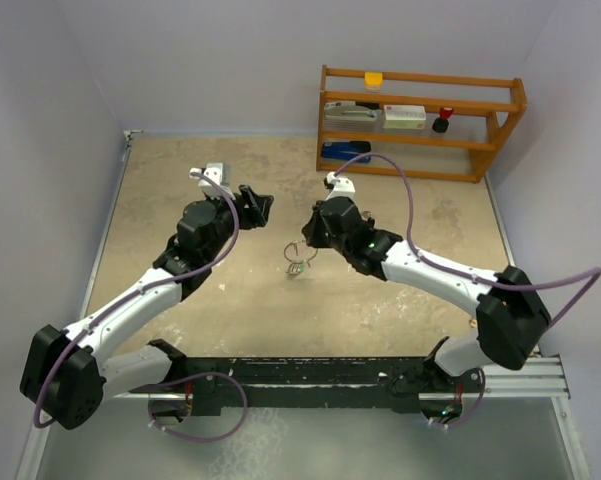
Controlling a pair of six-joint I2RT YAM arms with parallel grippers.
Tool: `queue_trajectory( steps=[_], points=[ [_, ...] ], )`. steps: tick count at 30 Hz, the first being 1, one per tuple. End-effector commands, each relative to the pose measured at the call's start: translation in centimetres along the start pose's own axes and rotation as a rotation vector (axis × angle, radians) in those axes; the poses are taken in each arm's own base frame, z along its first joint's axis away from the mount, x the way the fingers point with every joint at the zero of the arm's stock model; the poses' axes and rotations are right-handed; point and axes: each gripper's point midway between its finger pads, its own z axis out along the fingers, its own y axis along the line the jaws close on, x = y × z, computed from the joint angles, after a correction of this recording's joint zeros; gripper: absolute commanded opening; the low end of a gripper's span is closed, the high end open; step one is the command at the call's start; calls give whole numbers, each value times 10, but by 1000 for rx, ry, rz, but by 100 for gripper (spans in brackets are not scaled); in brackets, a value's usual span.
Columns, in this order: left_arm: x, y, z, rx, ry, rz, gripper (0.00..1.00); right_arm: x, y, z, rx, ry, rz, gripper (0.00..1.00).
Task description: Put the keys on the keyring
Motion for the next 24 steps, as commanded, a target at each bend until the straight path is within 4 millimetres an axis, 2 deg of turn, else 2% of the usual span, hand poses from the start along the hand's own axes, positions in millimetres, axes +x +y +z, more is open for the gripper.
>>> queue_trajectory(
  steps=[1, 3, 6, 8, 12, 14, 19, 24],
  points=[
    [-26, -20, -6, 100, -91, -14, 62, -70, 26, -26, -99, -264, -115, 0],
    [-28, -28, -8, 145, -96, -21, 62, -87, 32, -39, -150, -371, -162, 0],
    [-29, -41, -10, 219, -107, -29, 62, -93, 33, -52, -236, -520, -238, 0],
    [-30, -49, -14, 270, -119, -38, 61, -101, 40, -63, -303, -616, -273, 0],
    [-37, -66, -21, 376, -170, -44, 61, -113, 50, -73, -347, -722, -354, 0],
    [-34, -70, -23, 413, -179, -40, 60, -117, 56, -75, -365, -749, -382, 0],
    [-21, -71, -22, 462, -195, -39, 59, -130, 61, -83, -377, -848, -398, 0],
    [-21, -64, -31, 485, -310, -50, 60, -138, 62, -87, -399, -921, -401, 0]
  ],
)
